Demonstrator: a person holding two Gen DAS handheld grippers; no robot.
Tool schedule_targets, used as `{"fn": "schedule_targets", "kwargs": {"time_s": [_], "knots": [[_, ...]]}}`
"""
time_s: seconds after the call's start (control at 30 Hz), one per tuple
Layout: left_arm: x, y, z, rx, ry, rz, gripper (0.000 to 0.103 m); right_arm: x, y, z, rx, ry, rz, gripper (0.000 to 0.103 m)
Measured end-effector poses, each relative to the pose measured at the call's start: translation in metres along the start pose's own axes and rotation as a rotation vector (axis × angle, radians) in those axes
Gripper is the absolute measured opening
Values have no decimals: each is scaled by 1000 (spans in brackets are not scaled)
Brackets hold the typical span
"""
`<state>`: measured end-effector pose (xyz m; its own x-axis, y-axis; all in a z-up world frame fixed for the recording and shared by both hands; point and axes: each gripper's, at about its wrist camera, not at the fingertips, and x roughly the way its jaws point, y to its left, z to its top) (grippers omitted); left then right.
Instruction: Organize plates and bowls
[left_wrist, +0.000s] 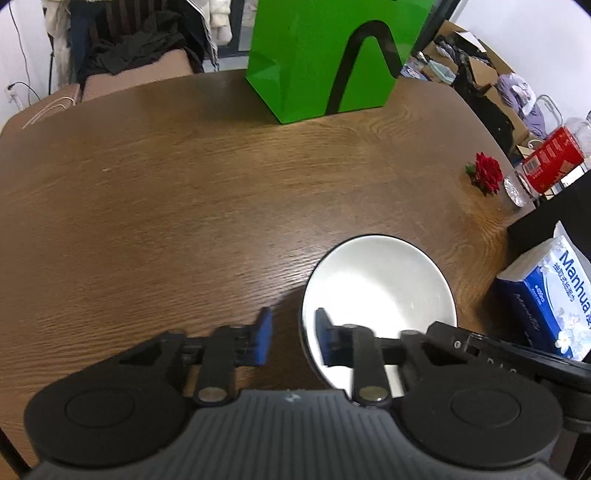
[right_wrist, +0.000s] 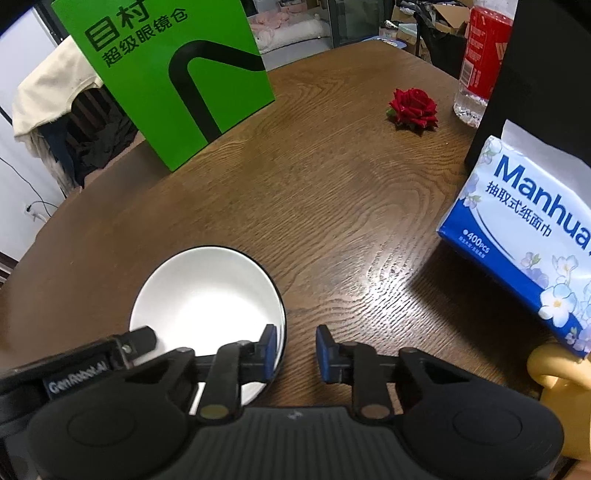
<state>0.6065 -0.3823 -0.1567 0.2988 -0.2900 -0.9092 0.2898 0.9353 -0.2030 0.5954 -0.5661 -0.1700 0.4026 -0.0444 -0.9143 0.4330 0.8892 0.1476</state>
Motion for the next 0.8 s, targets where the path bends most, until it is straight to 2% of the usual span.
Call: {"fn": "schedule_targets", "kwargs": {"time_s": [0.1,0.23,0.8], "knots": [[1,-1,1,-1,0,-18,7,2,1,1,-5,0,6,11],[2,-5,2,27,-1,-12,6,4,3,2,-8,1,21,5],[-1,-9,-1,59,-5,-2,6,-1,6,-6,-31,-10,5,6]]}}
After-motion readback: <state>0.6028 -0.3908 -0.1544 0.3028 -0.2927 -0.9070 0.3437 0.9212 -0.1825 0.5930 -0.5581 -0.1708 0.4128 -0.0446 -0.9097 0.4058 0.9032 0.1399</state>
